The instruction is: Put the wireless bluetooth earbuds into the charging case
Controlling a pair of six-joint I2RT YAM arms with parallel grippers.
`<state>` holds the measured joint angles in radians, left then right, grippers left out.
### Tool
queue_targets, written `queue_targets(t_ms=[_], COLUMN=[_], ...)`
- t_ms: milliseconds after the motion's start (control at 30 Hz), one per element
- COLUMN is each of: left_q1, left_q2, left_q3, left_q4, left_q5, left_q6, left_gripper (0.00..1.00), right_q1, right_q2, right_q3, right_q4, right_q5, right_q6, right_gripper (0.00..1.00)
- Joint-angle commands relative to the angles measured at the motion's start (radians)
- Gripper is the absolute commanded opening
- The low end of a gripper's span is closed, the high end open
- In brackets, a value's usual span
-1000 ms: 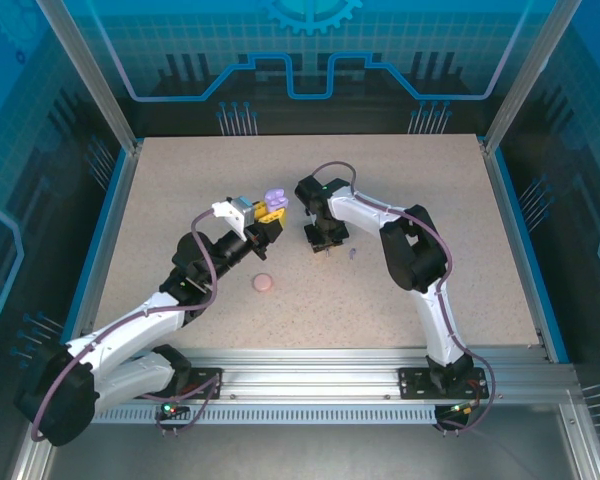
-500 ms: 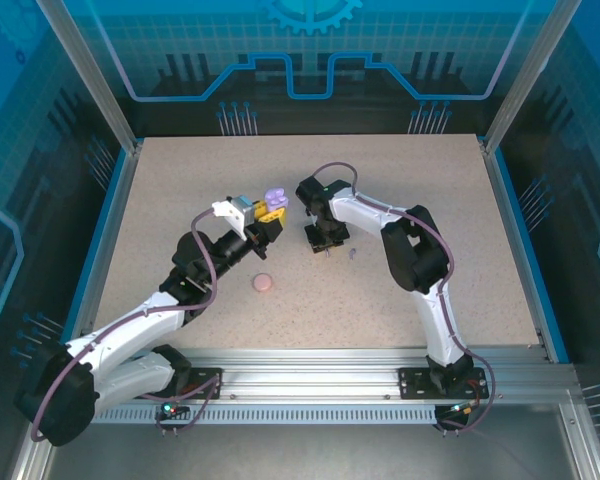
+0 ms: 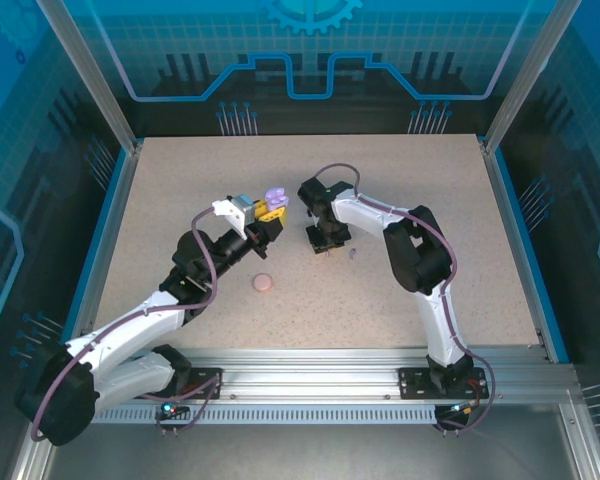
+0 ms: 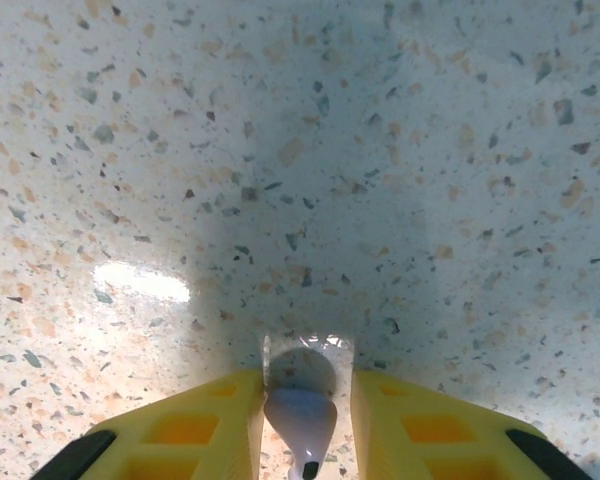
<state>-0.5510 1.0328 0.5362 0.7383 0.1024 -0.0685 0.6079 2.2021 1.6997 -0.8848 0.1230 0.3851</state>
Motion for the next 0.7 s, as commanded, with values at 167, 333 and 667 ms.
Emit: queue_targets(t_ms=[167,333,667], left_q1=[-0.007,-0.007,-0.007], left_q2=[0.007,0.009,-0.005], left_q3=[0.043,0.043,0.020], left_q4=[0.016,0.012,0.031], left_q5=[0.026,0.032,0.039], left_q6=[0.003,0.003,0.014], left_gripper=[0.00,0.00,0.00], right_q1=[-0.007,-0.008,-0.011], right_q2=[-0.006,0.013,-0.037], right_q3=[-0.028,-0.014,-0.039], right_q4=[-0.046,-0.045,-0.024], right_q5=[-0.016,-0.013,0.003], right_q6=[-0.001,0.000,0.010], right_gripper=[0.28,0.24,0.15])
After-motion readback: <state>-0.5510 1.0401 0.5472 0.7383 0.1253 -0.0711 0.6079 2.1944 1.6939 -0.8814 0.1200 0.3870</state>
